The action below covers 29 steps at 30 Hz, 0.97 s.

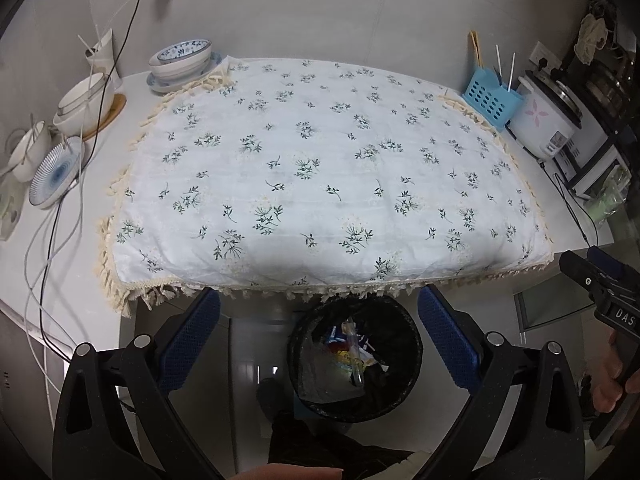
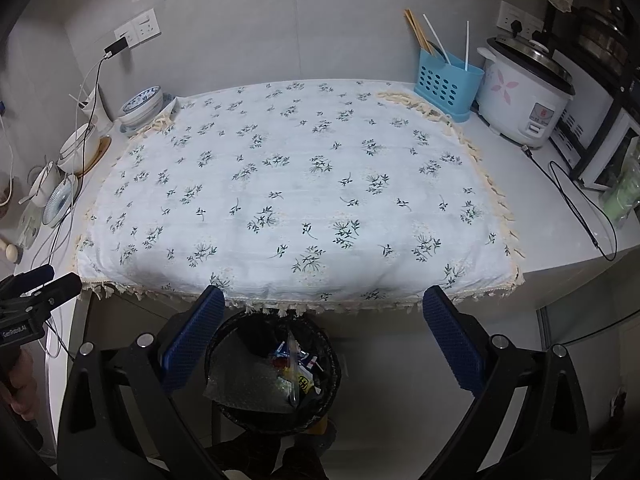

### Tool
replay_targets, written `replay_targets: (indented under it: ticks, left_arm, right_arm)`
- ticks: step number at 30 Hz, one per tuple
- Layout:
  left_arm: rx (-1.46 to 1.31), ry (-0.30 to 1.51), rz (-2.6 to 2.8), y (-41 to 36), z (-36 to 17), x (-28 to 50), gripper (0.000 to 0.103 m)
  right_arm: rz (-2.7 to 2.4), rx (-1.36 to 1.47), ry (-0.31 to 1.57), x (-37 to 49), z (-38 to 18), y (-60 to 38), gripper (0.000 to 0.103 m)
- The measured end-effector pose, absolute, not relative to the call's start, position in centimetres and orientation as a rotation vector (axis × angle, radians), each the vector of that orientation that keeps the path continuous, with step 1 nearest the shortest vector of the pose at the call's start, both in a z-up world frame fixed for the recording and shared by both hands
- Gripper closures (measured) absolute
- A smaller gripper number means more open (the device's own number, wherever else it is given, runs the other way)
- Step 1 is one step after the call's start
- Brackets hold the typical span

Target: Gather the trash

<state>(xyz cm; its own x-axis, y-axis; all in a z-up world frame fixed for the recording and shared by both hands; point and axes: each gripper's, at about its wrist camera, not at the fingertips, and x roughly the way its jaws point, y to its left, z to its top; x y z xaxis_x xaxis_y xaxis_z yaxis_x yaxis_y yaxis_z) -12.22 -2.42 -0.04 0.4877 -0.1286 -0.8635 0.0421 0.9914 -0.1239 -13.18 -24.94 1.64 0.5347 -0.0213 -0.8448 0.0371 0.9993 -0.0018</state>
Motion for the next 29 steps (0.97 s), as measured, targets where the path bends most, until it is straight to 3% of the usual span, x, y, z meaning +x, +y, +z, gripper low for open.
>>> replay_targets:
  ticks: [29]
  left_arm:
    - [-0.067, 1.08, -0.083, -2.49, -0.73, -11.64, 0.006]
  right_arm:
    - [-0.027, 0.024, 1.031, -12.14, 0.61, -25.26, 0.008]
